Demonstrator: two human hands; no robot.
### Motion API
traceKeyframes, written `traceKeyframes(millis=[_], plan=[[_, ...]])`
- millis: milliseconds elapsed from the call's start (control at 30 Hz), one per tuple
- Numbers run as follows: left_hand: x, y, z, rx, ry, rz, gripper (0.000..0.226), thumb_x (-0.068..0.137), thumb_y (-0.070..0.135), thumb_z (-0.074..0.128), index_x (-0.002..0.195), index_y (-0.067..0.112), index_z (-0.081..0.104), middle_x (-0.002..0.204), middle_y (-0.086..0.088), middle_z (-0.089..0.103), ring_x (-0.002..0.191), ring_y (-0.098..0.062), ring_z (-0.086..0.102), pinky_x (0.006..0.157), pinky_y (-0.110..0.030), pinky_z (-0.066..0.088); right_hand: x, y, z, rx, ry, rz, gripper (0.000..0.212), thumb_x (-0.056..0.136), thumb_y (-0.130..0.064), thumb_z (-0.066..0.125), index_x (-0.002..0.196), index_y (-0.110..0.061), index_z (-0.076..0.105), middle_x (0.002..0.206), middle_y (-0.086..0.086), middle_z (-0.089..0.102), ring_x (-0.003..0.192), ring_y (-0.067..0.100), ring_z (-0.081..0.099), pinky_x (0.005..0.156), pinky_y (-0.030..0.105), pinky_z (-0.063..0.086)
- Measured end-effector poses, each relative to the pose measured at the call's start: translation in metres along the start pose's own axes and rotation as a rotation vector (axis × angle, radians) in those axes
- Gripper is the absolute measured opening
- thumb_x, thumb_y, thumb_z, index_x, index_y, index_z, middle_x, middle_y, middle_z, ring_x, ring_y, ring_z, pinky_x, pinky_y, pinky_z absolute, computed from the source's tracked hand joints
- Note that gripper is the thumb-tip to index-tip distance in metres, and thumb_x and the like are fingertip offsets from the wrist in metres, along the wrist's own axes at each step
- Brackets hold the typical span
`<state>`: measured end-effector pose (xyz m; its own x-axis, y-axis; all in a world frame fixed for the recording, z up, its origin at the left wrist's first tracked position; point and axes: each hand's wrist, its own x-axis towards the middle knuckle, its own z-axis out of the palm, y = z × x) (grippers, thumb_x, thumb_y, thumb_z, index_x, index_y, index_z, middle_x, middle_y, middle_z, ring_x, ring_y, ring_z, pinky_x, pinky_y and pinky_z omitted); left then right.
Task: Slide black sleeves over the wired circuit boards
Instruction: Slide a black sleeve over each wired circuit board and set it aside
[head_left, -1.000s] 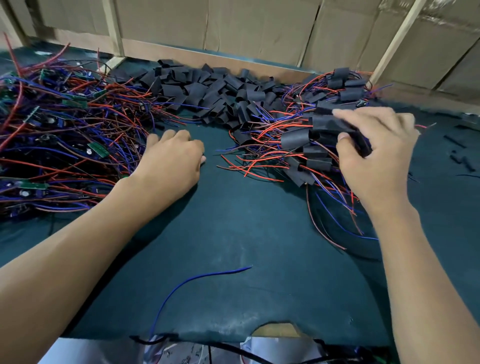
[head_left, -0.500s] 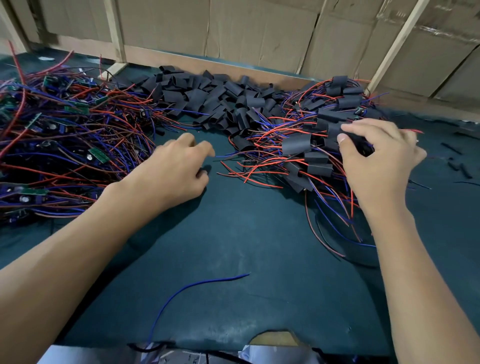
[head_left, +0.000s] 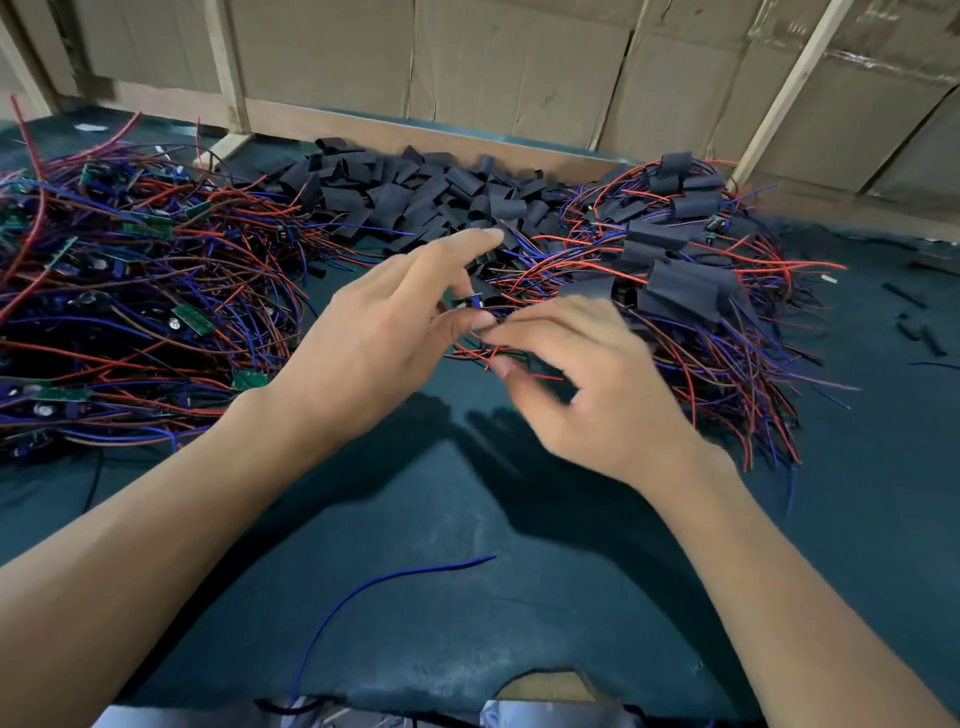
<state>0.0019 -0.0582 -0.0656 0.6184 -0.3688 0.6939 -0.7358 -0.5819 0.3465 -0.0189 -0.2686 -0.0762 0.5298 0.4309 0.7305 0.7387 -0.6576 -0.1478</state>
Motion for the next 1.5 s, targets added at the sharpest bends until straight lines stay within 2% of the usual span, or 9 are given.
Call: traceKeyframes(millis=[167, 300, 433, 567, 833, 1100, 1267, 1367, 1500], plan=[[-0.002, -0.005, 0.005, -0.351, -0.002, -0.095, 0.060, 0.098, 0.028, 0.065, 0.147, 0.032, 0.031, 0.102, 0.007, 0.061, 0.076, -0.017, 0.069, 0.071, -0.021, 0.052, -0.003, -0.013, 0.014, 0.065, -0.021, 0.107, 0.017, 0.086, -0.016, 0.075, 0.098, -0.007, 0.065, 0.104, 0.004, 0.067, 0.096, 0.024, 0.062, 0.087, 0.042, 0.047], [-0.001, -0.001, 0.014, -0.585, 0.051, -0.221, 0.053, 0.095, 0.022, 0.069, 0.140, 0.029, 0.043, 0.093, 0.010, 0.068, 0.081, -0.013, 0.067, 0.076, -0.022, 0.049, 0.000, -0.019, 0.020, 0.268, 0.060, 0.415, 0.027, 0.089, -0.042, 0.073, 0.095, -0.017, 0.063, 0.090, -0.010, 0.069, 0.083, 0.009, 0.066, 0.076, 0.024, 0.052], [0.001, 0.003, 0.018, -0.761, 0.083, -0.353, 0.033, 0.092, 0.019, 0.069, 0.124, 0.017, 0.061, 0.086, 0.009, 0.074, 0.076, -0.001, 0.063, 0.074, -0.016, 0.047, 0.000, -0.013, 0.016, 0.385, 0.086, 0.496, 0.019, 0.091, -0.037, 0.073, 0.102, -0.022, 0.073, 0.091, -0.013, 0.075, 0.084, 0.006, 0.070, 0.076, 0.010, 0.048], [0.003, 0.007, 0.017, -0.884, 0.051, -0.410, 0.014, 0.085, 0.022, 0.070, 0.096, 0.014, 0.071, 0.084, 0.005, 0.073, 0.074, -0.008, 0.065, 0.072, -0.022, 0.054, 0.001, -0.014, 0.014, 0.526, 0.088, 0.575, 0.009, 0.092, -0.028, 0.074, 0.097, -0.021, 0.076, 0.086, -0.012, 0.076, 0.080, 0.012, 0.074, 0.078, 0.028, 0.058], [0.001, 0.004, 0.018, -0.845, -0.033, -0.375, 0.015, 0.092, -0.001, 0.065, 0.106, 0.003, 0.068, 0.087, 0.003, 0.075, 0.081, -0.009, 0.071, 0.072, -0.017, 0.051, 0.003, -0.013, 0.016, 0.773, 0.189, 0.670, 0.017, 0.098, -0.008, 0.063, 0.112, -0.005, 0.073, 0.094, -0.004, 0.076, 0.084, 0.009, 0.073, 0.078, 0.029, 0.058], [0.029, -0.019, 0.018, -0.230, 0.036, -0.449, 0.022, 0.094, 0.019, 0.064, 0.116, 0.018, 0.069, 0.104, 0.007, 0.071, 0.094, -0.006, 0.065, 0.087, -0.021, 0.048, 0.010, -0.004, 0.006, 1.097, 0.247, 0.813, 0.023, 0.095, -0.011, 0.056, 0.111, -0.010, 0.072, 0.081, 0.013, 0.065, 0.062, 0.027, 0.066, 0.053, 0.034, 0.054], [0.062, -0.080, 0.034, 0.296, -0.372, -0.473, 0.065, 0.097, 0.031, 0.055, 0.152, 0.010, 0.028, 0.151, -0.019, 0.035, 0.138, -0.040, 0.035, 0.112, -0.050, 0.034, 0.005, 0.001, 0.011, 1.068, 0.181, 0.828, 0.025, 0.099, -0.017, 0.059, 0.121, -0.018, 0.072, 0.089, 0.006, 0.069, 0.046, 0.018, 0.049, 0.040, 0.019, 0.031], [0.071, -0.105, 0.047, 0.453, -0.523, -0.438, 0.066, 0.103, 0.033, 0.046, 0.158, 0.014, 0.016, 0.164, -0.011, 0.015, 0.149, -0.039, 0.015, 0.115, -0.061, 0.027, 0.004, 0.003, 0.010, 1.057, 0.186, 0.835, 0.024, 0.100, -0.019, 0.060, 0.121, -0.015, 0.071, 0.094, 0.006, 0.072, 0.043, 0.015, 0.037, 0.042, 0.017, 0.024], [0.078, -0.120, 0.055, 0.520, -0.584, -0.414, 0.050, 0.105, 0.033, 0.041, 0.153, 0.023, 0.031, 0.155, -0.012, 0.037, 0.139, -0.042, 0.035, 0.107, -0.064, 0.029, 0.003, 0.004, 0.008, 1.101, 0.194, 0.862, 0.024, 0.101, -0.017, 0.060, 0.123, -0.011, 0.069, 0.095, 0.007, 0.074, 0.042, 0.012, 0.035, 0.041, 0.016, 0.023]])
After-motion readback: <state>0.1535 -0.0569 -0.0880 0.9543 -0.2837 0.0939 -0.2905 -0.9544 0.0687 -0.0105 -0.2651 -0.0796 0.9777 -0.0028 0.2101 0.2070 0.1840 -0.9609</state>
